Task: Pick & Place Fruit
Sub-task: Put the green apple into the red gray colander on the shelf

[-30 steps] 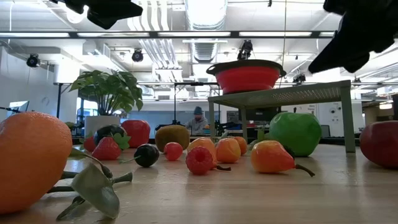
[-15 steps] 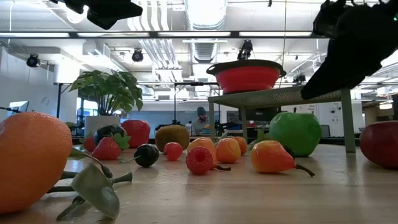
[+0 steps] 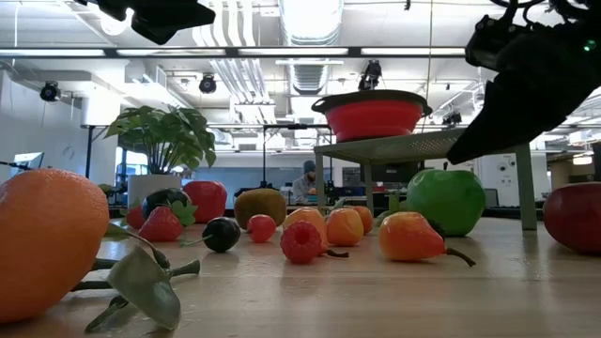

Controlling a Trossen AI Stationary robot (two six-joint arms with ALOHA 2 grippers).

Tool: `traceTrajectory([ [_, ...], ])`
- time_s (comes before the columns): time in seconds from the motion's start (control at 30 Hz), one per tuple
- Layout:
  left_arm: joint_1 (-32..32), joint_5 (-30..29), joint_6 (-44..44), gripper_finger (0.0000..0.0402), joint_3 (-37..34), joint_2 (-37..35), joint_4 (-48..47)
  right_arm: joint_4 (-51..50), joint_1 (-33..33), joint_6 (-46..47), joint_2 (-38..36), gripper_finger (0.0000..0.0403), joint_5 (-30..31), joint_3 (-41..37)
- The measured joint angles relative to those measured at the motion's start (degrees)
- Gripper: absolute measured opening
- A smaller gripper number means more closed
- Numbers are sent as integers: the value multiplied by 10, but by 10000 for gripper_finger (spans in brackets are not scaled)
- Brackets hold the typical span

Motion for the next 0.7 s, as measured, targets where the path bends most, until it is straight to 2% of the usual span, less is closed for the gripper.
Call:
traceTrajectory([
  [0.3, 0, 0, -1, 197, 0, 0, 0, 1, -12, 1, 7, 107, 14, 0],
  [0.7, 0, 0, -2, 197, 0, 0, 0, -1, -22, 2, 3, 146, 14, 0],
])
